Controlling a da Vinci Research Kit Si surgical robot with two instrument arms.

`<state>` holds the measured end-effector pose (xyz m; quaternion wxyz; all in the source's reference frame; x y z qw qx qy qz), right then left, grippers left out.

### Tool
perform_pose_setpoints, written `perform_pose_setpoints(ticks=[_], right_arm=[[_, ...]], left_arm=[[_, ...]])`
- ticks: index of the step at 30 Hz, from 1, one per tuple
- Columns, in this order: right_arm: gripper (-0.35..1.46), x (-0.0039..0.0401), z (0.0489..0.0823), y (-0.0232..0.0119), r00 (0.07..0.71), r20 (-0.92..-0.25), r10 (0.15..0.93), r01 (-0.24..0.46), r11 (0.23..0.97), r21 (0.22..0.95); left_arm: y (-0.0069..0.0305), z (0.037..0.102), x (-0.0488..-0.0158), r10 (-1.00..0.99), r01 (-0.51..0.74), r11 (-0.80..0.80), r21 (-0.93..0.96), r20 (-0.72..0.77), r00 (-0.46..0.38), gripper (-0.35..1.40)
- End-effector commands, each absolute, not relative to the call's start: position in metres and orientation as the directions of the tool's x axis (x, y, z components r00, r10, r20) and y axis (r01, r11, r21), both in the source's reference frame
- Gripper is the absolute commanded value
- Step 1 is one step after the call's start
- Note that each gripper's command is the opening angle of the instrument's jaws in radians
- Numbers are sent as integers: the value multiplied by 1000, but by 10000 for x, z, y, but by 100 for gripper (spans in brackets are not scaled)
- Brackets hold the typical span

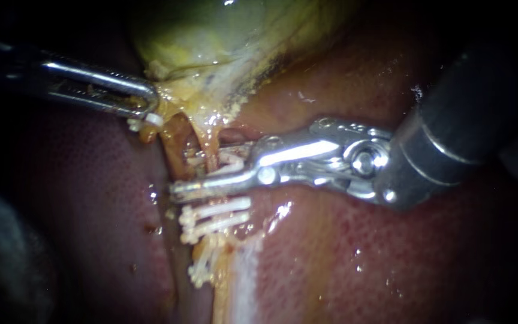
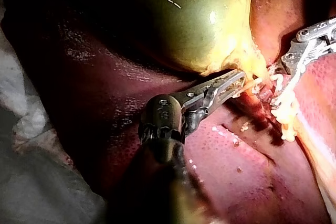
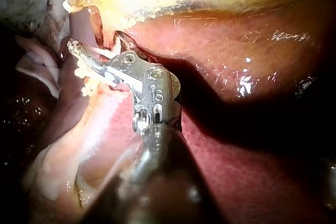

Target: Clipping third clip right tube

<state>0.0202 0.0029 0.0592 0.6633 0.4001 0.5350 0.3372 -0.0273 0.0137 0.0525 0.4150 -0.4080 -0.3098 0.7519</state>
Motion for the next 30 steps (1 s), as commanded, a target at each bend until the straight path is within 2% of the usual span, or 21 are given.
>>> perform_pose_setpoints(ticks=[1,8,16,20,27,30], right_arm=[[45,202,592,29,190,-440,878,-11,450,893],[45,202,573,40,134,-429,893,31,429,903],[39,200,557,51,127,-419,899,26,419,907],[23,195,557,50,110,-419,901,7,421,907],[-31,184,556,48,56,-398,916,-59,401,914],[-35,180,556,47,50,-360,932,-66,363,929]], left_arm=[[137,525,-273,877,-372,-464,-804,-357,-322,-35],[136,526,-274,876,-370,-464,-805,-357,-323,-35],[136,527,-273,876,-370,-465,-804,-357,-324,-35],[135,528,-273,876,-368,-465,-805,-357,-325,-35],[135,530,-274,876,-369,-466,-804,-358,-325,-35],[135,530,-274,875,-367,-465,-806,-357,-326,-35]])
